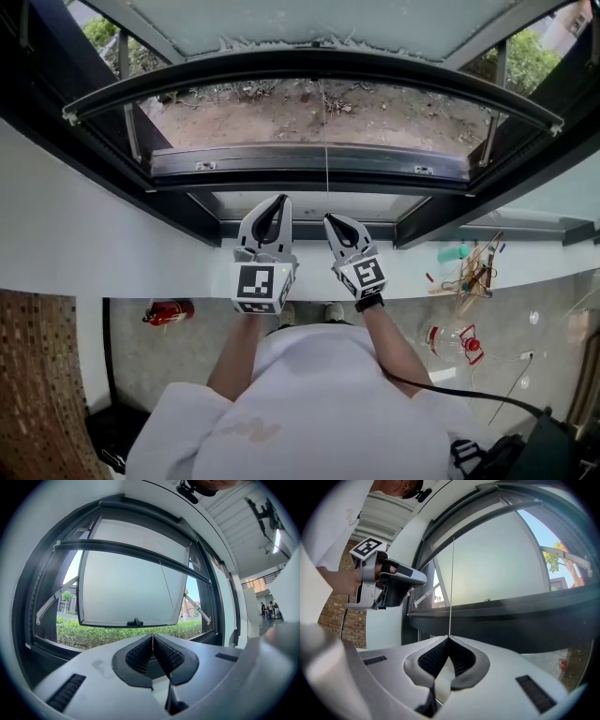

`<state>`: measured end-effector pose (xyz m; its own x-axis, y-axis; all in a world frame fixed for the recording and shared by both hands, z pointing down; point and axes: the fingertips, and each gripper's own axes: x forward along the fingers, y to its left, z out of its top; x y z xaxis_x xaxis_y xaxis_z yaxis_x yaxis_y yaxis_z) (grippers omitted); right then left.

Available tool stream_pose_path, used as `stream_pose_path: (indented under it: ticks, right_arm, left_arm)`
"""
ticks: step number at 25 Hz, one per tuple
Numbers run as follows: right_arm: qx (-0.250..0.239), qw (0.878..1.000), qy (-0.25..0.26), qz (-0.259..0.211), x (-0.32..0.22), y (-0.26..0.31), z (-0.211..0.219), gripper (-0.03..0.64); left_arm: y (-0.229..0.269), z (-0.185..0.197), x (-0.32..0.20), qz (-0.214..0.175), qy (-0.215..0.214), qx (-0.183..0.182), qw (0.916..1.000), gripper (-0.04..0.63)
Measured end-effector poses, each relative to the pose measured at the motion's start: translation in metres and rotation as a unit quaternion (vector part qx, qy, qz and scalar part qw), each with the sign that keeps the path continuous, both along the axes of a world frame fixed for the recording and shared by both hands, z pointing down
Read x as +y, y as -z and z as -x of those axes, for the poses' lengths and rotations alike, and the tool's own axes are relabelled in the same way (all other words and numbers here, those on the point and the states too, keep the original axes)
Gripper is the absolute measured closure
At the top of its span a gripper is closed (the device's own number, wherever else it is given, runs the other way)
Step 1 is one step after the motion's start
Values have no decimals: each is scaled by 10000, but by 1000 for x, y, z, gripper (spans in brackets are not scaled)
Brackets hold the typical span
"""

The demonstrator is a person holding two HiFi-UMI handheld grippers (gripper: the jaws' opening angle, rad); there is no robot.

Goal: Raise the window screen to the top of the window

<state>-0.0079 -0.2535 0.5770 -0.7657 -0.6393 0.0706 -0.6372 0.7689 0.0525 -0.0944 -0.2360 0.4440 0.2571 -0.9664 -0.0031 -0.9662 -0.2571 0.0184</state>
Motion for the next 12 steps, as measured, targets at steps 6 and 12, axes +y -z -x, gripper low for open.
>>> stream_pose_path:
  ticks: [6,12]
  right_arm:
    - [-338,9993,67,-162,-2,23,4,617]
    - [-614,9974,107,-354,-4,52,10,617]
  left_arm:
    - [0,0,-1,12,-14,14,10000,588]
    - [1,-1,-2,-24,-23,-19,10000,588]
